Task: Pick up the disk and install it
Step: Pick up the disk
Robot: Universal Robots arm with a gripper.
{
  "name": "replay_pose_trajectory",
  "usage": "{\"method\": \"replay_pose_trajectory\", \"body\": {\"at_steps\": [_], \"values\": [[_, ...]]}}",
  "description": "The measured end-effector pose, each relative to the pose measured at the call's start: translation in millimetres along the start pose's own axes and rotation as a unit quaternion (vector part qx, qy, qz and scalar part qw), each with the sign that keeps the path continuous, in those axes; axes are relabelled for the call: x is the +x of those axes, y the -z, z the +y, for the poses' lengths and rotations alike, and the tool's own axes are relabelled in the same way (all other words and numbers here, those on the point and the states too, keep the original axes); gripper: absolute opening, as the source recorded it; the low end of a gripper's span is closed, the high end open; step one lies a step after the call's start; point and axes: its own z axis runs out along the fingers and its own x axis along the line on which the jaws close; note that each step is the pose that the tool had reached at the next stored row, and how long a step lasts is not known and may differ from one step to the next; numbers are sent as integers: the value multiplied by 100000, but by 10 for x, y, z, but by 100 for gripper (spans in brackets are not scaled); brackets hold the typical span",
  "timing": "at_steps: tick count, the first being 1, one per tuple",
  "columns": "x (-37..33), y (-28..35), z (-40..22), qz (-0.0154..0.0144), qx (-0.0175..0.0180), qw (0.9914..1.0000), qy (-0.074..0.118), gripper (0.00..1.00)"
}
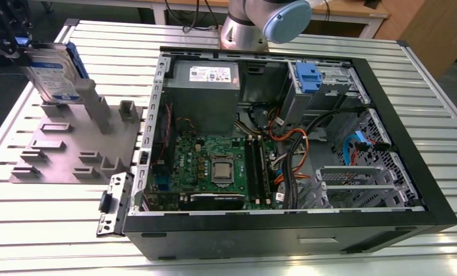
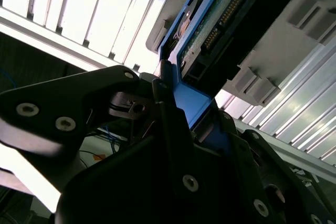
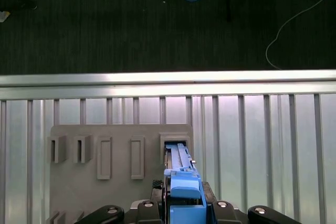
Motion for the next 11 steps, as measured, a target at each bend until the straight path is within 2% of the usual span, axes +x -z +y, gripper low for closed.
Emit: {"method": "replay_pose_trajectory", "body": {"at_steps": [11], "values": [[-1, 38, 1, -6, 11, 100000, 4, 36]]}}
